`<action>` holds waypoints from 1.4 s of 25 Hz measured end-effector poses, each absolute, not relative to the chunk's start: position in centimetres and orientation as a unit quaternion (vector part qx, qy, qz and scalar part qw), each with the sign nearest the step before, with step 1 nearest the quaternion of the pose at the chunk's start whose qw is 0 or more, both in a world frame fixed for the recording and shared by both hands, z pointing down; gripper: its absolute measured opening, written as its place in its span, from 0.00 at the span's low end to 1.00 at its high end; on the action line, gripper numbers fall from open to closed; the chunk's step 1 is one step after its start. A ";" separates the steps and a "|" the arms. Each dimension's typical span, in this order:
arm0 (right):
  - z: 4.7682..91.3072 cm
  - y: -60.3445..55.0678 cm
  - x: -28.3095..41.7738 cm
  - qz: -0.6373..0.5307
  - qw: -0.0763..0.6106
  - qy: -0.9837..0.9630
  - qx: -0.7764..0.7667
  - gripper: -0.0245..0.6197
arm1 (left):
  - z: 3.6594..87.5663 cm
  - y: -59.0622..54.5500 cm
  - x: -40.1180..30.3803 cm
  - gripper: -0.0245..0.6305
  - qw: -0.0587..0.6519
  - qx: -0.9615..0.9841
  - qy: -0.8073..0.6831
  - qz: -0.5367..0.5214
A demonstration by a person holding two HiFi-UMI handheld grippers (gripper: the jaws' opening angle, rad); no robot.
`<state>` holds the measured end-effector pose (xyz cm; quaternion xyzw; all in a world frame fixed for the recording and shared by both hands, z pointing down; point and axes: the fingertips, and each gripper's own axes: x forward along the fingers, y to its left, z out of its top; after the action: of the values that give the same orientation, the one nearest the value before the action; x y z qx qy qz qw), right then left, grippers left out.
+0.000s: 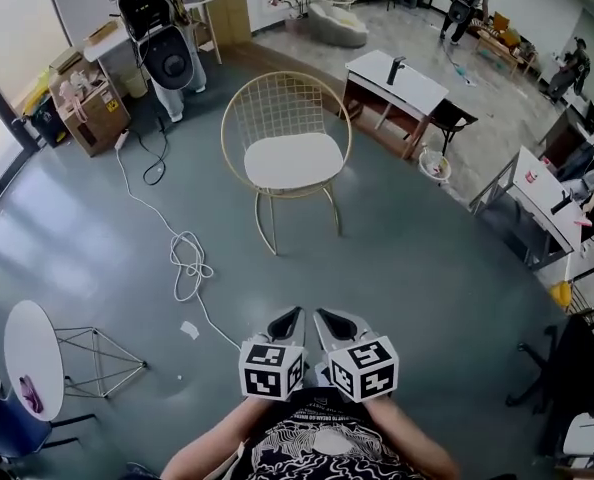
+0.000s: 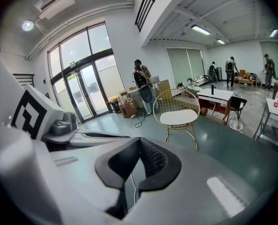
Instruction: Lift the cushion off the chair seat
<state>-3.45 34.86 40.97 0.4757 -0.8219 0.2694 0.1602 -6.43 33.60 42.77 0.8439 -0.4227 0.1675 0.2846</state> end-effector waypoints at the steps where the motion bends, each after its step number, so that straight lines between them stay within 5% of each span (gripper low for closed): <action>1: 41.2 34.5 -3.2 0.271 0.158 -0.822 0.475 0.03 | 43.0 33.2 -6.2 0.03 0.284 0.844 -0.423 0.169; 35: 43.6 12.0 10.9 0.315 0.126 -0.857 0.388 0.03 | 44.3 12.0 8.2 0.04 0.266 0.824 -0.461 0.193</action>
<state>10.90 11.96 43.58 0.3885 -0.8566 0.3153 0.1257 8.19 11.97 44.26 0.8241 -0.4612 0.1934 0.2660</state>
